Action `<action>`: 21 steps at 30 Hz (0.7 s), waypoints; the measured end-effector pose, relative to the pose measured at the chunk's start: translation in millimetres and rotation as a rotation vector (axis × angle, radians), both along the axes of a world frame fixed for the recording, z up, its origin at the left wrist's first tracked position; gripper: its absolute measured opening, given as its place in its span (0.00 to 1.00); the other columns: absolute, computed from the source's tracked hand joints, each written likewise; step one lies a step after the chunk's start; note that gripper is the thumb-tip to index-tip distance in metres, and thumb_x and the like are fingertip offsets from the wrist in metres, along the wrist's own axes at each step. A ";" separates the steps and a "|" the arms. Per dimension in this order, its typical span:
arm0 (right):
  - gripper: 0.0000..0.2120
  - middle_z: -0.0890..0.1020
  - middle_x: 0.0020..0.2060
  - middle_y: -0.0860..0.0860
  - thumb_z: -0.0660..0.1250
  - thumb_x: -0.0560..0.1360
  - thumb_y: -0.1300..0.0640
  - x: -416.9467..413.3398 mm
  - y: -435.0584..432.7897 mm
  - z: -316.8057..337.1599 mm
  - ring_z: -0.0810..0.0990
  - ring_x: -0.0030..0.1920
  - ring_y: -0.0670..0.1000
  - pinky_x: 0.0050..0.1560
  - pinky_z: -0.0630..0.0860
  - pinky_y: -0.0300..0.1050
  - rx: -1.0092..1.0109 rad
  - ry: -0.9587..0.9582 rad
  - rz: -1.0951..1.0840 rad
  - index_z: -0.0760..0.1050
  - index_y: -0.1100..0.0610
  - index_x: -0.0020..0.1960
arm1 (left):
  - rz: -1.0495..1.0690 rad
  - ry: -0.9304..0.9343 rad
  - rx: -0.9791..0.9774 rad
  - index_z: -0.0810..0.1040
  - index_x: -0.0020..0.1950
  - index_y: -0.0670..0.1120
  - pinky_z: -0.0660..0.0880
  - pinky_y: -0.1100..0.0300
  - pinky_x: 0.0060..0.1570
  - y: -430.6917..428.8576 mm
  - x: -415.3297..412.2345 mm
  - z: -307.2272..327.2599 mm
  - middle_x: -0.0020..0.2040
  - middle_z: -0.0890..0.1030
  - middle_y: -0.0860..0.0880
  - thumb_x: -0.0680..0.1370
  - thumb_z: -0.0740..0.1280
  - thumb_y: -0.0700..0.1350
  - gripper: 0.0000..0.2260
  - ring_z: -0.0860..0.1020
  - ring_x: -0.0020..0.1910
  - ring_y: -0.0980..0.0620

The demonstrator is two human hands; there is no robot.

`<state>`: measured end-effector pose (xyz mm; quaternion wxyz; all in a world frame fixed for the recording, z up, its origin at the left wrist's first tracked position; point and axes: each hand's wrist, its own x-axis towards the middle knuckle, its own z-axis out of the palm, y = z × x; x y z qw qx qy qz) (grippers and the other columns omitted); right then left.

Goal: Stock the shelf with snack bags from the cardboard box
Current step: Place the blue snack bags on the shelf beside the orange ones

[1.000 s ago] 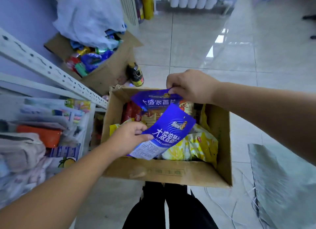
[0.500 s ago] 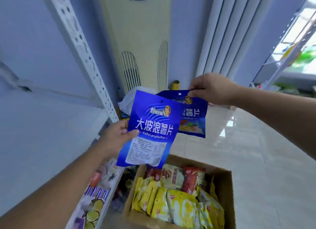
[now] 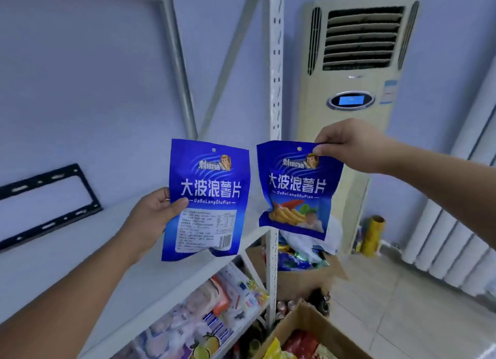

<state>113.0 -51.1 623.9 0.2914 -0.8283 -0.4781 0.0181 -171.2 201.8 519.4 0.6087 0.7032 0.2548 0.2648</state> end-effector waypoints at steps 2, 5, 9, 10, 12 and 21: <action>0.06 0.85 0.43 0.44 0.68 0.80 0.50 -17.4 18.6 5.0 0.84 0.45 0.45 0.40 0.81 0.41 0.004 -0.013 0.095 0.78 0.50 0.46 | 0.081 -0.021 0.009 0.80 0.55 0.48 0.79 0.40 0.56 -0.3 -37.5 1.5 0.51 0.87 0.46 0.48 0.81 0.68 0.41 0.86 0.49 0.43; 0.05 0.86 0.44 0.45 0.68 0.79 0.49 -48.6 48.8 6.8 0.85 0.47 0.47 0.46 0.83 0.48 -0.004 0.008 0.219 0.79 0.49 0.47 | 0.213 -0.048 -0.001 0.79 0.56 0.48 0.79 0.40 0.55 -4.5 -97.0 3.0 0.51 0.87 0.45 0.53 0.81 0.66 0.38 0.85 0.50 0.41; 0.05 0.86 0.40 0.41 0.69 0.79 0.50 -98.8 88.7 11.3 0.85 0.43 0.42 0.36 0.77 0.33 -0.011 -0.006 0.360 0.80 0.49 0.46 | 0.343 -0.048 0.033 0.79 0.56 0.47 0.79 0.41 0.54 -8.2 -177.9 8.6 0.51 0.87 0.45 0.48 0.81 0.67 0.43 0.86 0.49 0.42; 0.05 0.86 0.39 0.40 0.69 0.79 0.50 -113.4 98.0 14.0 0.85 0.41 0.40 0.34 0.75 0.30 -0.009 -0.010 0.392 0.80 0.49 0.46 | 0.372 -0.053 0.042 0.79 0.56 0.46 0.79 0.40 0.55 -8.7 -197.8 9.7 0.51 0.87 0.44 0.48 0.82 0.67 0.43 0.86 0.49 0.41; 0.05 0.86 0.37 0.40 0.69 0.79 0.51 -143.3 117.2 19.7 0.84 0.40 0.39 0.34 0.74 0.29 0.006 -0.014 0.445 0.80 0.50 0.47 | 0.436 -0.072 0.055 0.78 0.57 0.44 0.78 0.38 0.57 -8.5 -236.4 11.7 0.52 0.87 0.44 0.49 0.82 0.67 0.44 0.86 0.49 0.41; 0.05 0.87 0.42 0.43 0.69 0.79 0.51 -292.5 192.2 31.7 0.86 0.45 0.44 0.39 0.79 0.37 0.039 0.005 0.629 0.80 0.51 0.47 | 0.644 -0.096 0.054 0.78 0.58 0.44 0.80 0.38 0.54 6.9 -407.8 0.9 0.55 0.86 0.43 0.64 0.80 0.58 0.30 0.85 0.52 0.39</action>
